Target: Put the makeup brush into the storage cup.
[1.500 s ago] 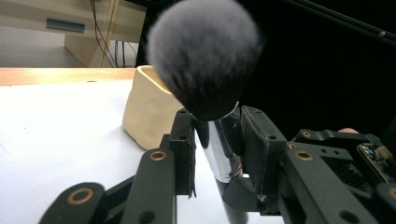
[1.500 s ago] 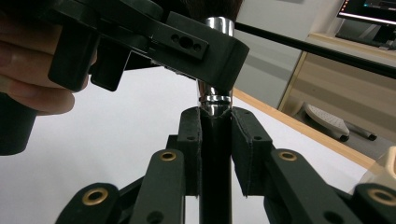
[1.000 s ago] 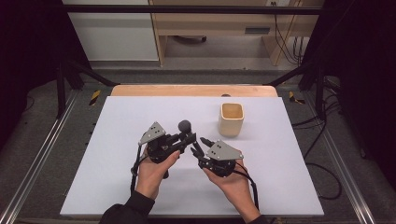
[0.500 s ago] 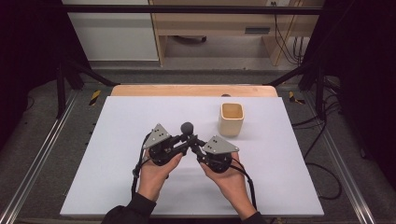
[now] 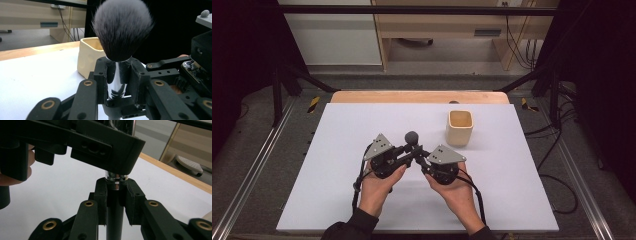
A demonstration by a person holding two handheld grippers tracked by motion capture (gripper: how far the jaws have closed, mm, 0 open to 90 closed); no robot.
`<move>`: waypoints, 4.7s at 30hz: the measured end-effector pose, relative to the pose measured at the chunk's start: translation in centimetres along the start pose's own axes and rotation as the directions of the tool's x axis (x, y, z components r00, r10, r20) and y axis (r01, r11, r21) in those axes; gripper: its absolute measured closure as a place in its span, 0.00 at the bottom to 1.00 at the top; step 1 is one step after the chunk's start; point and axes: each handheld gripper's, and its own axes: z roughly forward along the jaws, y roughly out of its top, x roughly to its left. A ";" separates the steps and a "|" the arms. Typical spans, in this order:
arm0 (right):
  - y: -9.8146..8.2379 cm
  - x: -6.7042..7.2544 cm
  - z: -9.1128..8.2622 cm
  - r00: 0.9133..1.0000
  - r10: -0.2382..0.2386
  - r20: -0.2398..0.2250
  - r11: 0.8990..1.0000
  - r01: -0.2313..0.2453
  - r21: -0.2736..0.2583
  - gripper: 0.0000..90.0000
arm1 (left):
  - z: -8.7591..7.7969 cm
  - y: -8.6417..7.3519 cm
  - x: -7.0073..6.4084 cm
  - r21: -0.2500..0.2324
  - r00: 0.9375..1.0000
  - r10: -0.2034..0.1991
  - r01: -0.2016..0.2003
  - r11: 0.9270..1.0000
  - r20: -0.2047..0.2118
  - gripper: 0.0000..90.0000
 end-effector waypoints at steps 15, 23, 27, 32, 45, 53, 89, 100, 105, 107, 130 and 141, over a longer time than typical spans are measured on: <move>-2.2 -3.4 -2.6 0.996 -0.009 0.091 0.999 0.006 0.032 0.82 | -4.2 -2.5 1.9 -0.013 0.990 0.078 -0.080 0.997 -0.120 0.43; -2.3 -4.7 -3.9 0.993 -0.013 0.121 1.000 0.009 0.030 0.82 | -6.5 -4.8 4.9 0.008 0.951 0.167 -0.171 0.985 -0.258 0.25; -2.2 -5.6 -4.4 0.991 0.012 0.132 1.000 -0.015 0.019 0.82 | -7.7 -5.7 6.1 0.030 0.923 0.242 -0.244 0.969 -0.300 0.19; -1.9 -7.1 -5.3 0.987 0.064 0.150 0.998 -0.064 -0.005 0.82 | -9.0 -6.4 7.2 -0.015 0.924 0.231 -0.247 0.969 -0.304 0.14; 1.1 -10.6 -6.7 0.967 0.110 0.229 0.994 -0.103 -0.043 0.82 | -9.7 -7.0 8.3 -0.063 0.941 0.191 -0.216 0.974 -0.278 0.05; 2.2 -12.1 -6.5 0.958 0.131 0.255 0.990 -0.116 -0.074 0.82 | -9.9 -7.3 8.5 -0.056 0.941 0.182 -0.205 0.977 -0.284 0.05; 3.3 -15.4 -3.9 0.934 0.144 0.326 0.986 -0.108 -0.126 0.82 | -10.1 -7.5 8.8 -0.069 0.946 0.170 -0.196 0.978 -0.276 0.05; 3.0 -15.5 -3.3 0.934 0.105 0.340 0.992 -0.073 -0.104 0.82 | -10.1 -7.5 8.8 -0.071 0.948 0.166 -0.191 0.979 -0.273 0.05; 2.9 -15.5 -3.1 0.934 0.099 0.343 0.992 -0.065 -0.108 0.82 | -10.1 -7.5 8.8 -0.072 0.948 0.164 -0.190 0.979 -0.272 0.05; 2.8 -15.5 -2.9 0.934 0.097 0.343 0.992 -0.064 -0.108 0.82 | -10.1 -7.5 8.7 -0.072 0.949 0.165 -0.191 0.979 -0.269 0.05; 1.6 -15.7 -0.9 0.931 0.118 0.347 0.990 -0.086 -0.108 0.82 | -10.3 -7.4 8.8 -0.092 0.950 0.164 -0.194 0.977 -0.264 0.04; 1.3 -15.8 -0.8 0.928 0.130 0.350 0.989 -0.098 -0.107 0.82 | -10.3 -7.4 8.7 -0.092 0.950 0.168 -0.197 0.976 -0.263 0.04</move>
